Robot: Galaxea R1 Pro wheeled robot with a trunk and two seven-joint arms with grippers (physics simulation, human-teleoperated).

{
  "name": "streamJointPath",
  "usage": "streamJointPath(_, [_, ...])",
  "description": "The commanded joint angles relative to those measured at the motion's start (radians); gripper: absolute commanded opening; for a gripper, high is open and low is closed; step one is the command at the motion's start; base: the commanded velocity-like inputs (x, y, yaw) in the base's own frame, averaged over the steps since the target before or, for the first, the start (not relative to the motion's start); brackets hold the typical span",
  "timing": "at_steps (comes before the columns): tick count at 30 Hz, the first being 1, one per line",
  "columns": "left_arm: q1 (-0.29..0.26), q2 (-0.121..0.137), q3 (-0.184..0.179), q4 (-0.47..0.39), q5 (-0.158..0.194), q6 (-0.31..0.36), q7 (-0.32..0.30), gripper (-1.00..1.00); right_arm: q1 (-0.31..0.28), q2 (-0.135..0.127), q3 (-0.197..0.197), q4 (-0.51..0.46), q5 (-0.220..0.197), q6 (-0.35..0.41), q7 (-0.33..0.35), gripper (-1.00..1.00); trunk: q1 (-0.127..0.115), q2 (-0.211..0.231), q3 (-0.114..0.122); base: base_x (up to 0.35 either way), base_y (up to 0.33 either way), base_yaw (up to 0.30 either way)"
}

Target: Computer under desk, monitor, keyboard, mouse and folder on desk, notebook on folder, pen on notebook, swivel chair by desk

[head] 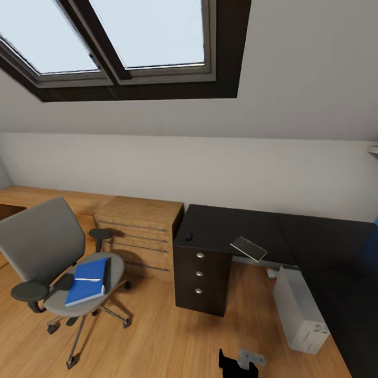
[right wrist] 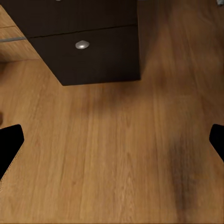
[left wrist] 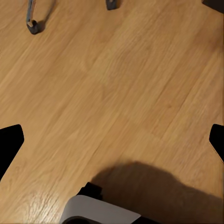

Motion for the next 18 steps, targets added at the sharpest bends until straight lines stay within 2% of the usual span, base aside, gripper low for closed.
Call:
streamJointPath(1, [-0.001,0.001,-0.006,0.000,0.010,-0.003,0.007,1.00,-0.001,0.000,0.003,0.002,-0.003,-0.007,-0.002,1.00,-0.003,0.006,0.002,0.325,0.000,0.149])
streamJointPath(8, [-0.001,0.001,-0.006,0.000,0.010,-0.003,0.007,1.00,0.001,0.000,0.003,0.003,-0.002,-0.053,-0.002,1.00,-0.030,0.055,0.024,0.325,0.000,0.230])
streamJointPath(18, [-0.001,-0.001,-0.015,0.000,0.010,-0.003,0.007,1.00,0.004,0.002,0.004,0.003,0.000,-0.068,-0.002,1.00,-0.030,0.055,0.024,0.320,0.000,0.274])
